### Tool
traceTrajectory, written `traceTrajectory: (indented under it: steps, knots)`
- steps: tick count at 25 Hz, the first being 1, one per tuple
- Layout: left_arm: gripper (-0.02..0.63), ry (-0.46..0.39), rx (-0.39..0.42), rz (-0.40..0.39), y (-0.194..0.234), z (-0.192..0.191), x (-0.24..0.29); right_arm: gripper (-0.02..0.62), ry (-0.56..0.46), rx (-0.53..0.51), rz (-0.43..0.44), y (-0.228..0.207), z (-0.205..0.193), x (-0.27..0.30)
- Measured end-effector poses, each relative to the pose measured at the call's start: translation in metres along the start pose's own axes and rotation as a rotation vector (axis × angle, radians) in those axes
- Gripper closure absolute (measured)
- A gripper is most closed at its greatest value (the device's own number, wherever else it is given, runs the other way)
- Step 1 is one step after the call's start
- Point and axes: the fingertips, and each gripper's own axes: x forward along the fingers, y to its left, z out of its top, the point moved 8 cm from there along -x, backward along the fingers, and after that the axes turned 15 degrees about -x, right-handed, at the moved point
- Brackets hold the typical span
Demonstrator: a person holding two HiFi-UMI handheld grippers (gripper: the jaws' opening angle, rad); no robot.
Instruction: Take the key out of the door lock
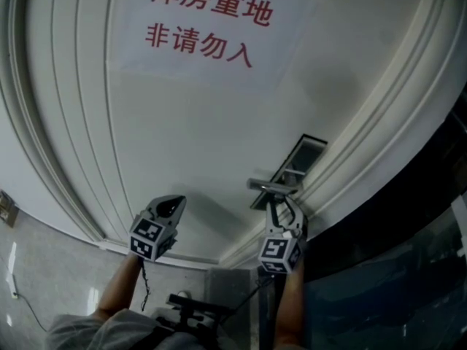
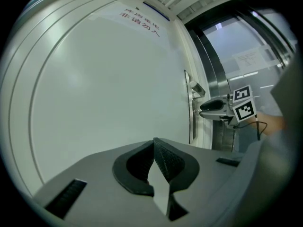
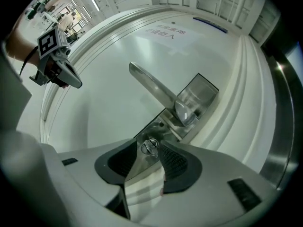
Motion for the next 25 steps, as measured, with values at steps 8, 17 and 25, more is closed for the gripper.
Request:
traceTrajectory:
  steps: [8, 17, 25]
  knots:
    - [0.598, -0.001, -0.007, 0.006, 0.005, 0.0, 0.0, 0.431, 0.046, -0.08, 0.012, 0.003, -0.002, 0.009]
    - [0.598, -0.003, -0.016, 0.004, 0.008, -0.001, 0.001, 0.495, 0.058, -0.144, -0.021, 0.002, 0.0, 0.009]
    - [0.598, -0.009, -0.021, 0.003, 0.007, -0.002, 0.0, 0.565, 0.072, -0.222, -0.035, 0.005, -0.004, 0.011]
